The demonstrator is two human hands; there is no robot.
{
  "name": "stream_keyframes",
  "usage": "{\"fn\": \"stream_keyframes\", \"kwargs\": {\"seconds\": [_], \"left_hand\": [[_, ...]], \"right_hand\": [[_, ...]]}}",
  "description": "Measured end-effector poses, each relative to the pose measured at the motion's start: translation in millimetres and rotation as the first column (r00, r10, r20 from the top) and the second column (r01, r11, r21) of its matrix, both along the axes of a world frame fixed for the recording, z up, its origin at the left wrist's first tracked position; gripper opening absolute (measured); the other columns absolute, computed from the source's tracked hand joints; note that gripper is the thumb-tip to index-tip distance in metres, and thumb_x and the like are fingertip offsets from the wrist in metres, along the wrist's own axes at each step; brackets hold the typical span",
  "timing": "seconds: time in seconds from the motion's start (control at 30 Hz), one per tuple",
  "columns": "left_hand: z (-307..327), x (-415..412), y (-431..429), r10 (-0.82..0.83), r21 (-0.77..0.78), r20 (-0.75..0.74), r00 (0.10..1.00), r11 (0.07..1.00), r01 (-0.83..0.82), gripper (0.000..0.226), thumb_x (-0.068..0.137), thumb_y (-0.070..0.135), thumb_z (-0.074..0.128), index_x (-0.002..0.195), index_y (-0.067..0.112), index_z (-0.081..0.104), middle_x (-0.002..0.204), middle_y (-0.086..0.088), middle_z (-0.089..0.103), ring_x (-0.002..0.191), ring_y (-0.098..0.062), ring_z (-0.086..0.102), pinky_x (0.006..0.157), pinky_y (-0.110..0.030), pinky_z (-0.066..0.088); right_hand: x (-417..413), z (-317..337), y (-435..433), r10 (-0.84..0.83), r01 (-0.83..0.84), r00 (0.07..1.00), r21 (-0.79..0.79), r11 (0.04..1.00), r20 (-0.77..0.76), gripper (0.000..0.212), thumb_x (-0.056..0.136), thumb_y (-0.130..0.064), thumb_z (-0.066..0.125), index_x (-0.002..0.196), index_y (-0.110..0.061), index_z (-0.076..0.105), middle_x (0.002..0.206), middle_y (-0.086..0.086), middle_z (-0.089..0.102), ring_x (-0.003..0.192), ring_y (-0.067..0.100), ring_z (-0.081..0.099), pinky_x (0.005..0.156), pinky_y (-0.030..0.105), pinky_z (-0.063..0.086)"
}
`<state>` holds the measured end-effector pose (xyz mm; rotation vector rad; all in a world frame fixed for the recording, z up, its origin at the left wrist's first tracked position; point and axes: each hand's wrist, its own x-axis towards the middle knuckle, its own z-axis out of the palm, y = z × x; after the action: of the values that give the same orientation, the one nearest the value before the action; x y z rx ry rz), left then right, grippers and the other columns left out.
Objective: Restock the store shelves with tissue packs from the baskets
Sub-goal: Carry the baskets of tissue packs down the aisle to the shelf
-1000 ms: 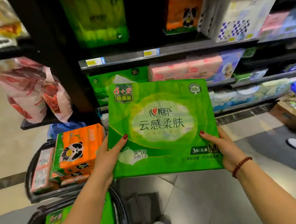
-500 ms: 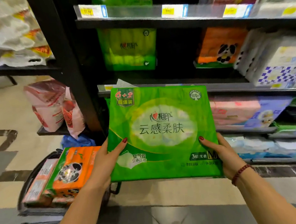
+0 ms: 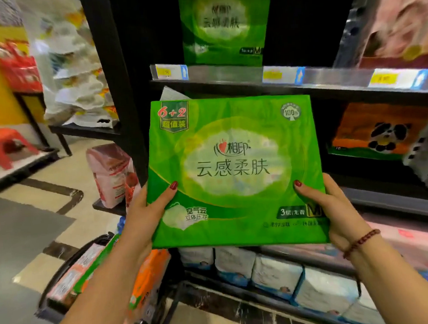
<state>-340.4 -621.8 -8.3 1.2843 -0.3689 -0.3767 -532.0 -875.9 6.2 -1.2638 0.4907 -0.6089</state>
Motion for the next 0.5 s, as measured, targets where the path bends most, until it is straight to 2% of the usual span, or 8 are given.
{"fn": "stream_keyframes", "kwargs": {"seconds": [0.07,0.2,0.3,0.4,0.5], "left_hand": [[24.4,12.6,-4.9,0.031,-0.020,0.038,0.999,0.999,-0.030,0.047,0.074,0.031,0.070,0.120,0.021,0.064,0.110,-0.004,0.073,0.096,-0.022,0.071,0.080,-0.039,0.058],[74.6,38.6,-16.5,0.088,-0.067,0.090,0.992,0.994,-0.082,0.049,0.068,0.033,0.073,0.115,0.019,0.067,0.104,-0.004,0.075,0.088,-0.020,0.072,0.070,-0.033,0.060],[108.7,59.8,-24.1,0.081,-0.076,0.135,0.988,0.995,-0.071,0.052,0.066,0.038,0.075,0.114,0.022,0.067,0.103,-0.004,0.075,0.090,-0.023,0.072,0.072,-0.039,0.061],[139.7,81.8,-33.6,0.047,-0.077,0.177,0.983,0.996,-0.034,0.048,0.066,0.040,0.076,0.112,0.025,0.068,0.099,-0.002,0.076,0.086,-0.022,0.073,0.061,-0.034,0.059],[168.8,105.7,-45.7,0.009,-0.064,0.201,0.980,0.998,0.004,0.048,0.063,0.041,0.077,0.108,0.025,0.070,0.094,-0.002,0.076,0.079,-0.020,0.074,0.054,-0.029,0.057]], "right_hand": [[16.0,22.7,-9.1,0.021,-0.019,0.999,-0.032,0.999,0.035,0.050,0.068,-0.024,0.075,0.115,-0.021,0.059,0.104,0.004,0.074,0.091,0.024,0.072,0.063,0.044,0.058],[46.7,72.0,-21.6,0.034,-0.023,0.994,-0.101,0.995,0.102,0.051,0.069,-0.023,0.074,0.117,-0.016,0.058,0.103,0.007,0.074,0.088,0.025,0.072,0.061,0.045,0.058],[66.3,104.9,-30.2,0.043,-0.021,0.988,-0.148,0.989,0.146,0.054,0.070,-0.024,0.074,0.120,-0.013,0.057,0.106,0.010,0.073,0.093,0.027,0.071,0.066,0.049,0.059],[83.3,133.2,-42.1,0.063,-0.030,0.986,-0.205,0.978,0.154,0.056,0.069,-0.029,0.075,0.121,-0.016,0.059,0.108,0.008,0.072,0.098,0.029,0.070,0.076,0.054,0.056],[100.1,157.7,-54.4,0.044,-0.006,0.986,-0.230,0.973,0.161,0.059,0.065,-0.033,0.078,0.118,-0.017,0.061,0.105,0.009,0.073,0.093,0.030,0.071,0.072,0.052,0.057]]}}
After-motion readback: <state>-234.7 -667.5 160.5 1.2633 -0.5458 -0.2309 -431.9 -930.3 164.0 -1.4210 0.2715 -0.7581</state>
